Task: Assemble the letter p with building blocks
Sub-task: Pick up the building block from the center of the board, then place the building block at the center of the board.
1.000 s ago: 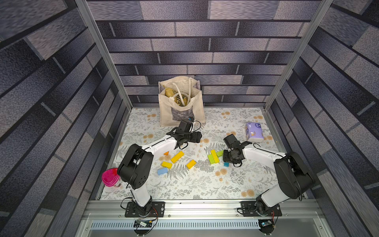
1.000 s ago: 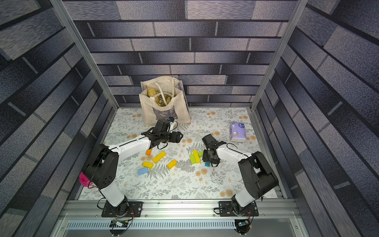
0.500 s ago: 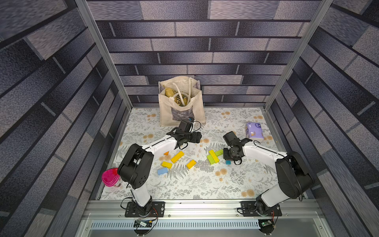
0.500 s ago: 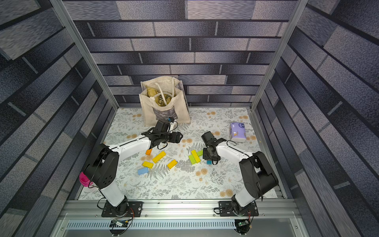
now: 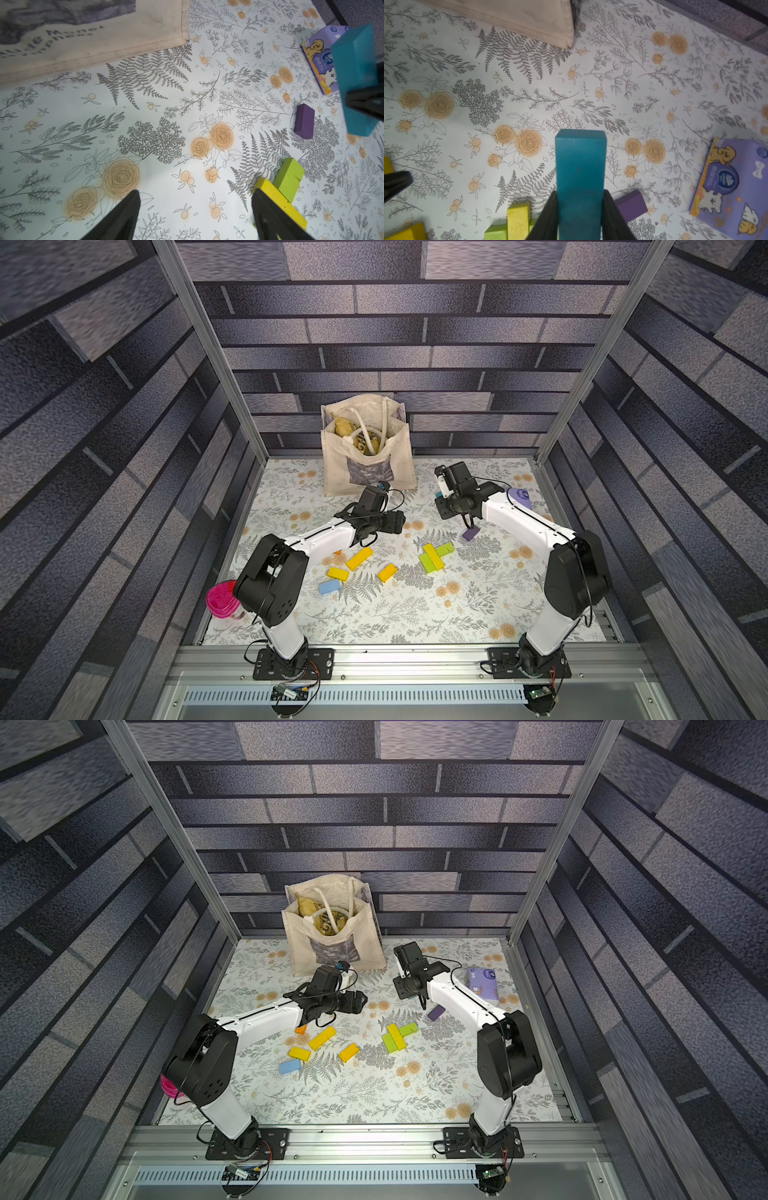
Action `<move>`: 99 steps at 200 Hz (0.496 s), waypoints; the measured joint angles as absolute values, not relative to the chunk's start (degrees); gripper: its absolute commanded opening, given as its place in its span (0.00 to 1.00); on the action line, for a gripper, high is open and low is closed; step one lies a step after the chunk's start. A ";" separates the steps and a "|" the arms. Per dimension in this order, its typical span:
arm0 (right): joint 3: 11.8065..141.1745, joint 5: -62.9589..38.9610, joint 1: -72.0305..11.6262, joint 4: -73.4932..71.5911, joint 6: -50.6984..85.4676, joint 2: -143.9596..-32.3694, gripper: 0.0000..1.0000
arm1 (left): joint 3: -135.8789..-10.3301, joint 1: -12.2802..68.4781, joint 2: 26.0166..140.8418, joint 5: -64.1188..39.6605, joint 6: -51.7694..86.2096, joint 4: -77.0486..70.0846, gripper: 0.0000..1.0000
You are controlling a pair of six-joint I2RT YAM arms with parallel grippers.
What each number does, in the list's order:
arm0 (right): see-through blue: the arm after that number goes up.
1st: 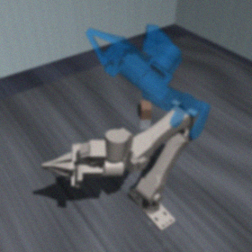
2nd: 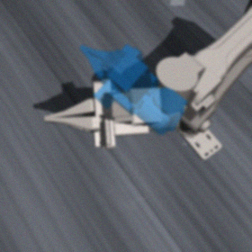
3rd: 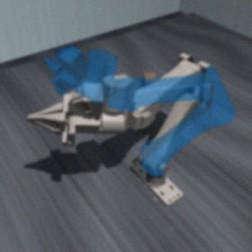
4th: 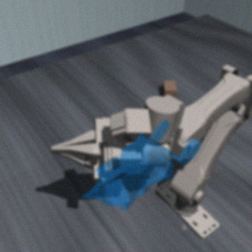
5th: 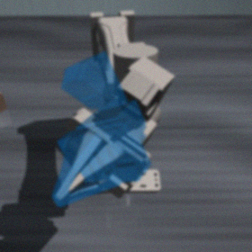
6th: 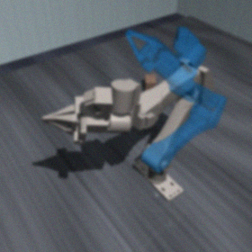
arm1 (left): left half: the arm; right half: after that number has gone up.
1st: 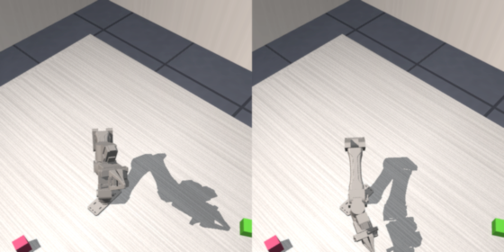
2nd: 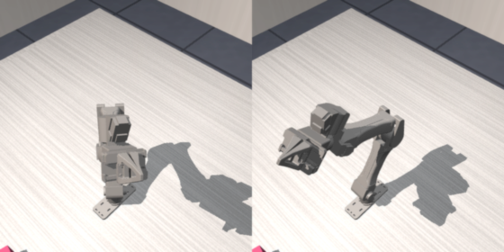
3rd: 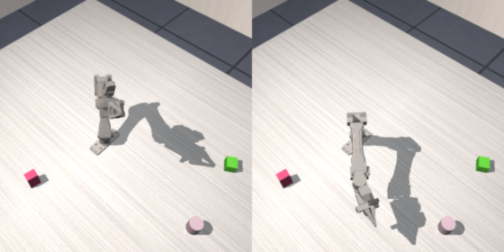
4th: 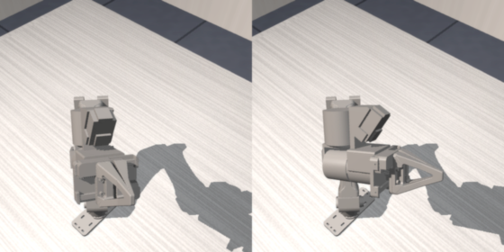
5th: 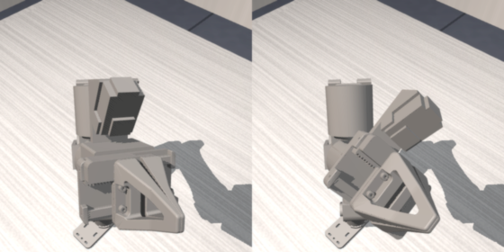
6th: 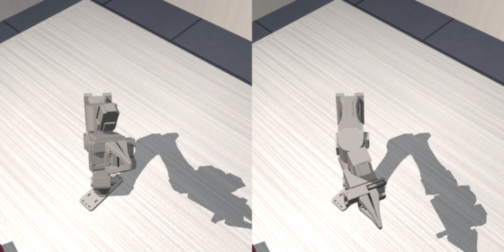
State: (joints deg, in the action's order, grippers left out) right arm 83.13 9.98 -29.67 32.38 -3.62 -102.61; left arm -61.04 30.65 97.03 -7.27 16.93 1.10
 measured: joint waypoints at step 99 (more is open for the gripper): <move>89.95 0.95 -29.67 37.82 -22.20 -116.73 0.06 | -56.34 28.53 93.06 -6.63 18.09 -0.12 0.90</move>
